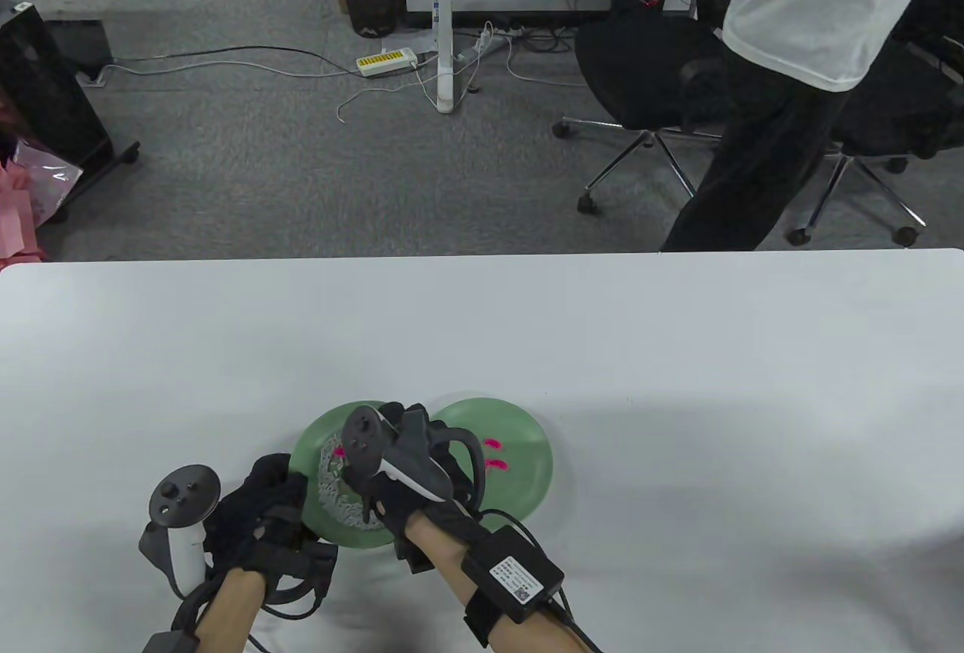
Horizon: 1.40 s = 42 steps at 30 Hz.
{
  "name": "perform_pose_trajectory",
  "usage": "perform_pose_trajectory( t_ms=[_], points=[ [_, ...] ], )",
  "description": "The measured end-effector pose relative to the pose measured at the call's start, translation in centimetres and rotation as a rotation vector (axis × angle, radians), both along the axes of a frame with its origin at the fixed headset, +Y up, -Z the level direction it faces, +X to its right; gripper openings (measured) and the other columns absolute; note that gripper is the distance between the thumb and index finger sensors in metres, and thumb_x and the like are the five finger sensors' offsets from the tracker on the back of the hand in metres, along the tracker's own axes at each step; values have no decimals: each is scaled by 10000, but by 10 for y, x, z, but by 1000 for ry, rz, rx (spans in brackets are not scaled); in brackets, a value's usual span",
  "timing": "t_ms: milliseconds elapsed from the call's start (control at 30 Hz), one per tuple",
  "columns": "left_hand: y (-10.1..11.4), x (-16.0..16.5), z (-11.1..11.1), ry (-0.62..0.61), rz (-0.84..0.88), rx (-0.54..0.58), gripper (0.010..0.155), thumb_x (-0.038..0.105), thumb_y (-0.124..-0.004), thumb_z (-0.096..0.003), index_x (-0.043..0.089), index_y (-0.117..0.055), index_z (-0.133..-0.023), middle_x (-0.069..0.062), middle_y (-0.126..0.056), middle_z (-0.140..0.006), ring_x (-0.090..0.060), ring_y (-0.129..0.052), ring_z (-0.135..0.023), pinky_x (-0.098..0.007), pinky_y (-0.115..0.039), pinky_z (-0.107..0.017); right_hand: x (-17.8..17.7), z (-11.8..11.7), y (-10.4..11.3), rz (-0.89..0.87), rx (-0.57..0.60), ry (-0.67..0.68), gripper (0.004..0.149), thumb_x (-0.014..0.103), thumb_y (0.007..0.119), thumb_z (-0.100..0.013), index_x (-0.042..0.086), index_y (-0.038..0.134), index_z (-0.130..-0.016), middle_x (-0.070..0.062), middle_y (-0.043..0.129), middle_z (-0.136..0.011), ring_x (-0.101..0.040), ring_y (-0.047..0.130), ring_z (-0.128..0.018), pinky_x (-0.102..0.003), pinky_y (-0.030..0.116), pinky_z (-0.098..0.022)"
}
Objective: Pick gummy candy with hand pinch into plate
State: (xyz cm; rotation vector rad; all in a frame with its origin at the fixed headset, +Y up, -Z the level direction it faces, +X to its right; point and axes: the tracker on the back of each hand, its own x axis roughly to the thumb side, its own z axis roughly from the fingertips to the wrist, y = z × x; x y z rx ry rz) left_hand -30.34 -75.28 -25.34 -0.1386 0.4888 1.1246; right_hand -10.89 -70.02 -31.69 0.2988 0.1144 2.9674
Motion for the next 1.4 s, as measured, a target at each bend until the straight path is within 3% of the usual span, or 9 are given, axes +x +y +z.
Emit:
perform_pose_trajectory(
  t_ms=[167,367,833,967,1133,1267,1400],
  points=[
    [2,1,0,-6,-2,7,509,316,-825,-413,184,-801,-904,-58,-1020,-677,-256,-1102,-113,-320,-933,-96,-11,-1,-7,52,3,21,478,476,899,-319,304,899,-765,39,744,-973,-270,759,-858,-535,638,-679],
    [1,-2,0,-2,28,-9,509,300,-820,-415,170,-799,-906,-74,-1017,-681,-271,-1102,-116,-326,-934,-97,-16,-2,-10,70,-16,23,498,485,901,-318,313,878,-785,44,730,-982,-268,748,-866,-530,635,-683],
    [2,-1,1,1,-3,3,508,307,-823,-414,180,-803,-905,-65,-1021,-680,-270,-1100,-116,-327,-931,-98,-8,-2,-15,-59,-14,26,429,454,900,-317,284,915,-710,55,776,-923,-261,782,-825,-530,654,-665],
    [0,-4,1,10,2,-6,507,309,-825,-414,179,-807,-904,-61,-1024,-673,-263,-1099,-112,-325,-930,-96,20,-8,-4,-189,-28,-24,430,456,896,-317,267,919,-703,54,782,-915,-264,787,-818,-528,659,-660],
    [-2,-11,1,37,6,-14,508,308,-825,-415,179,-806,-906,-63,-1022,-677,-266,-1098,-117,-328,-929,-100,86,-24,4,-305,17,-198,432,460,889,-318,252,922,-695,47,791,-902,-269,795,-805,-526,669,-649],
    [-1,-13,0,51,-7,-7,508,308,-826,-414,179,-807,-905,-63,-1024,-675,-266,-1099,-115,-327,-929,-98,130,-35,-11,-264,-2,-316,428,454,892,-319,251,928,-694,45,795,-899,-271,798,-801,-527,671,-646],
    [-2,-15,0,54,4,-10,508,309,-826,-414,179,-807,-905,-64,-1024,-675,-265,-1099,-114,-327,-929,-98,144,-39,-32,-156,-34,-328,426,446,906,-312,245,951,-684,42,817,-885,-272,815,-785,-531,676,-641]
  ],
)
